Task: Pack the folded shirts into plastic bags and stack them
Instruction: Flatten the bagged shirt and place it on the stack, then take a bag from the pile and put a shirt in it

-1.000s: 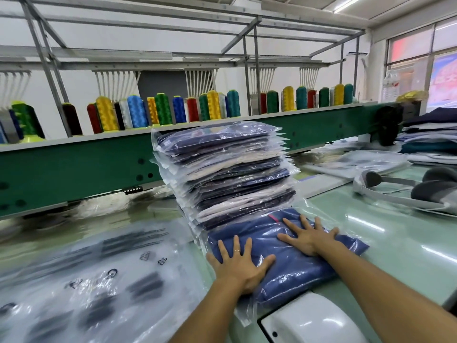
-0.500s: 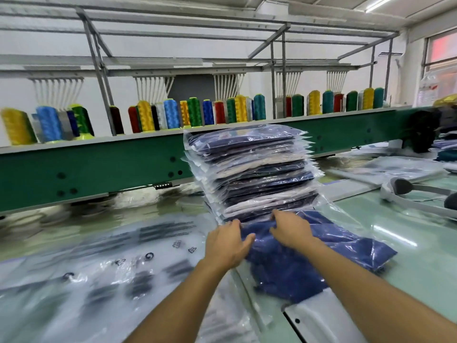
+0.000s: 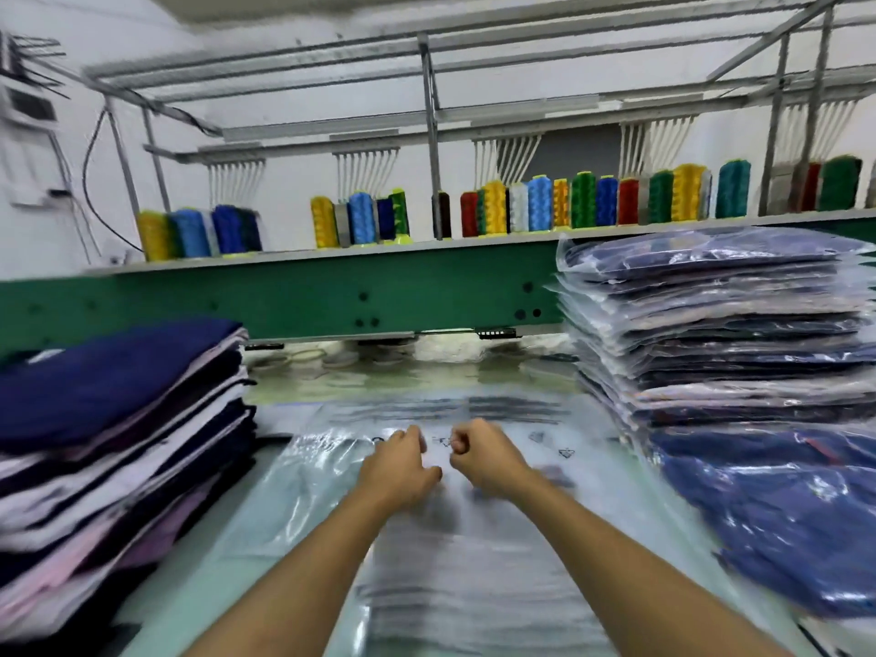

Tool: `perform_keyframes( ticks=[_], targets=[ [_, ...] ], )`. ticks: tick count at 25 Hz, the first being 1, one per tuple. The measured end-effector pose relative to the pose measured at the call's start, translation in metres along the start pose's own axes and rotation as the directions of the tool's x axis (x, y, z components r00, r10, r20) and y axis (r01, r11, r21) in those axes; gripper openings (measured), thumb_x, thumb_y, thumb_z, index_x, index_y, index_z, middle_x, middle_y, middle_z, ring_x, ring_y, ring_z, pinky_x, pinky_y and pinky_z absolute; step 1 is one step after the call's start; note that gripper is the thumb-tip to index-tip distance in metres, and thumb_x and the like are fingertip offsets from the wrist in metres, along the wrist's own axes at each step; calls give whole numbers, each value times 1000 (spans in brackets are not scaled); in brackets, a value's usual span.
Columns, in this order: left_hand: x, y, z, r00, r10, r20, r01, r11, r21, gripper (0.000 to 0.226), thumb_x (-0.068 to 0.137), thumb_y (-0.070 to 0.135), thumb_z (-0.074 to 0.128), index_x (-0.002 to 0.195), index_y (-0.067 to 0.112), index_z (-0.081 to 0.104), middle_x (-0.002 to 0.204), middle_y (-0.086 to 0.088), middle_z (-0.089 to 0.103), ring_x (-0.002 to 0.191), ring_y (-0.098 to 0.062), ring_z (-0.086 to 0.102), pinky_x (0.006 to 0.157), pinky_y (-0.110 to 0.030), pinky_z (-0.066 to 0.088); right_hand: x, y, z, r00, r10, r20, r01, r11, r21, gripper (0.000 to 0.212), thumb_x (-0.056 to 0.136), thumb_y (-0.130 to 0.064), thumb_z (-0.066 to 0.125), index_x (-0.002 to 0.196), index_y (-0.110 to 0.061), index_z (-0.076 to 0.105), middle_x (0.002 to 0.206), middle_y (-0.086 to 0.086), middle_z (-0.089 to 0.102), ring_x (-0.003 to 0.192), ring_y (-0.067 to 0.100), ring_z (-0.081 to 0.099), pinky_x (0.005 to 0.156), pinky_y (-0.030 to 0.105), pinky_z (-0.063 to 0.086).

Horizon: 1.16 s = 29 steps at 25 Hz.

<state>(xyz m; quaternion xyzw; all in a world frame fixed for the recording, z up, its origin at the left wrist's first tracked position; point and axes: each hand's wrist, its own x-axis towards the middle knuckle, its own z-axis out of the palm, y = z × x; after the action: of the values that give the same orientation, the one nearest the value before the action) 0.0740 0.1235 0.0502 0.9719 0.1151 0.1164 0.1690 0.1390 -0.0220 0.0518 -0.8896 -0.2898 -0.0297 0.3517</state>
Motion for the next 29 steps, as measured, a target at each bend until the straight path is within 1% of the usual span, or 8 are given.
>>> perform_keyframes(
  ticks=[4, 8, 12, 15, 18, 23, 26, 29],
  targets=[
    [-23, -75, 3, 983, -58, 174, 73, 994, -83, 80, 85, 67, 63, 146, 19, 42, 150, -2, 47, 134, -23, 47, 111, -41, 37, 4, -17, 59, 999, -4, 43, 1, 997, 75, 27, 76, -4, 50, 61, -20, 35, 59, -5, 42, 61, 18, 43, 58, 34, 32],
    [-27, -101, 21, 995, -63, 76, 64, 998, -18, 89, 82, 84, 44, 153, 32, 34, 163, 10, 30, 150, -16, 26, 123, -44, 15, 3, -11, 80, 996, 40, -84, -26, 986, 164, 22, 76, -9, 56, 65, -20, 41, 59, -6, 50, 61, 22, 57, 55, 37, 43],
    [-14, -99, 29, 990, -108, -95, 100, 992, -81, 57, 84, 77, 51, 124, 37, 54, 133, 16, 57, 128, -13, 50, 114, -42, 28, 11, 5, 75, 945, 179, -273, -149, 981, 127, 12, 85, -21, 63, 90, -26, 53, 101, -4, 50, 96, 25, 54, 75, 36, 42],
    [-8, -99, 31, 970, -145, -197, 113, 980, -164, 29, 88, 63, 59, 94, 35, 54, 103, 17, 66, 103, -12, 60, 106, -41, 34, 13, 13, 72, 948, 263, -179, -247, 963, 107, 33, 91, -33, 61, 120, -20, 54, 118, 3, 56, 109, 28, 58, 86, 36, 46],
    [-5, -99, 35, 950, -150, -273, 76, 962, -263, 21, 93, 49, 62, 85, 31, 55, 81, 15, 66, 83, -8, 60, 93, -42, 47, 11, 12, 72, 957, 274, -97, -249, 945, 214, 32, 90, -36, 61, 119, -26, 53, 100, 1, 70, 92, 21, 66, 74, 32, 46],
    [-6, -98, 29, 900, -175, -398, -4, 912, -411, 19, 93, 39, 68, 79, 29, 60, 78, 14, 67, 79, -15, 63, 70, -31, 50, 10, 9, 69, 964, 266, -19, -219, 832, 509, 23, 85, -24, 64, 105, -30, 56, 74, 0, 70, 67, 17, 64, 66, 35, 48],
    [-8, -91, 24, 878, -92, -470, -89, 933, -347, 9, 89, 34, 75, 90, 29, 67, 95, 14, 69, 95, -15, 63, 85, -35, 50, 11, 8, 69, 976, 216, -14, -151, 727, 670, 29, 83, -4, 60, 105, -23, 60, 59, -2, 58, 56, 13, 53, 58, 30, 41],
    [-14, -68, 21, 868, 157, -472, -344, 875, -342, 22, 85, 38, 79, 103, 30, 70, 112, 21, 67, 109, 0, 61, 97, -24, 46, 13, 9, 68, 959, 267, -91, -108, 646, 755, 27, 87, 1, 59, 106, -18, 62, 57, -1, 57, 56, 16, 54, 57, 31, 43]
  ],
)
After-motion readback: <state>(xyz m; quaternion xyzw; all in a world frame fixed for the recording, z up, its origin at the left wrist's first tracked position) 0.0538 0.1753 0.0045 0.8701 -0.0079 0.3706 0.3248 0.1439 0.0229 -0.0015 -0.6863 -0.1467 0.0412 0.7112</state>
